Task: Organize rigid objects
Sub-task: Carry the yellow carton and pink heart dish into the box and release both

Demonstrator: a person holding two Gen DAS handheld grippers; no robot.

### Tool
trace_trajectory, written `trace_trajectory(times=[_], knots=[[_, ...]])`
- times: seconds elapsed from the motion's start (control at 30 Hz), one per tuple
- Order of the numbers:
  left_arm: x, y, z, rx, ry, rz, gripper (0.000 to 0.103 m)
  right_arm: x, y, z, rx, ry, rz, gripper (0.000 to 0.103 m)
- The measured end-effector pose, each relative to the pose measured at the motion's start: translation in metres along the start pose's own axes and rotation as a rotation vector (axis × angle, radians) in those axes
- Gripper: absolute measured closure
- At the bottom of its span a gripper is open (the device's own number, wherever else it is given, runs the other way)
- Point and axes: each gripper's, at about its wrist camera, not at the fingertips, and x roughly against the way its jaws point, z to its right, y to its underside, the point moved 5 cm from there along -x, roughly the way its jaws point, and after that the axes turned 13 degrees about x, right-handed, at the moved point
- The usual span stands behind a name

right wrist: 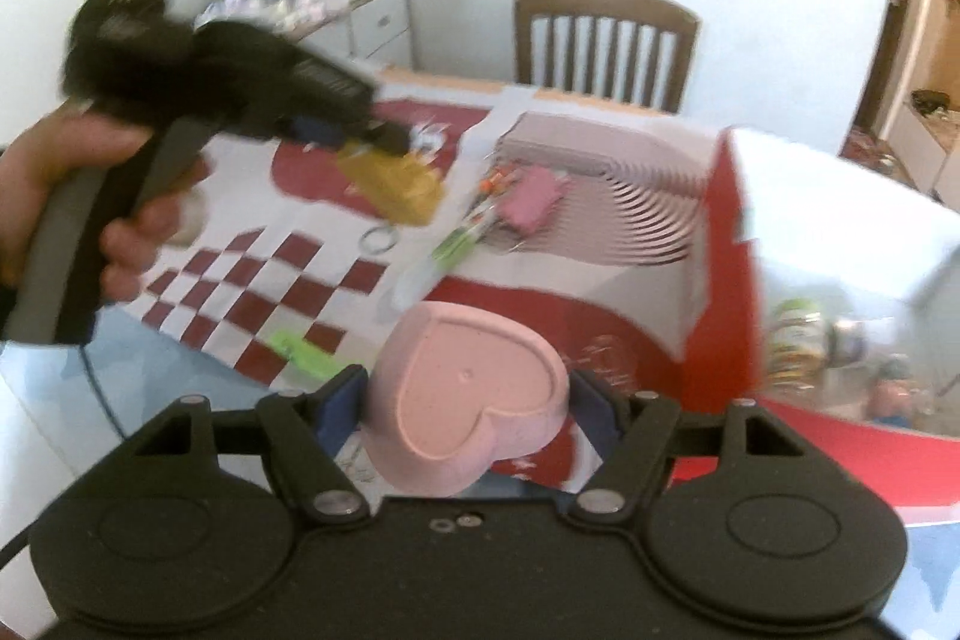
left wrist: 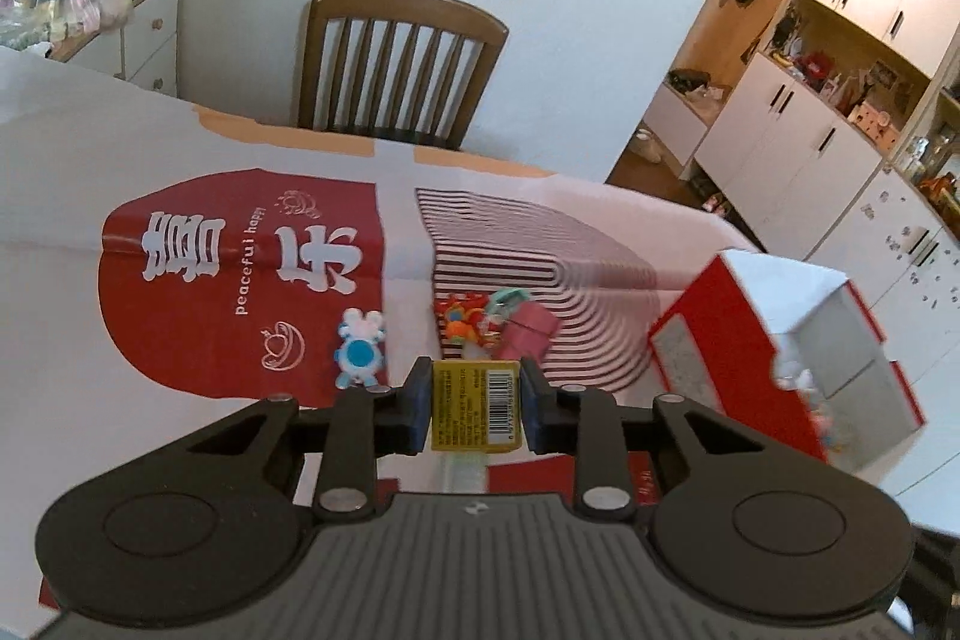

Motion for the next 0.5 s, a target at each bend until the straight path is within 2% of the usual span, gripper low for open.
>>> trace_trajectory(times=[0.3, 0.5], knots=[[0.046, 0.003, 0.048, -0.028, 0.065, 0.029, 0.075, 0.038, -0.005, 0.054, -0.011, 0.084, 0.052, 0.030], [0.058, 0.014, 0.089, -0.059, 0.100, 0.033, 0.075, 0.048, 0.001, 0.082, -0.018, 0.112, 0.053, 0.030]])
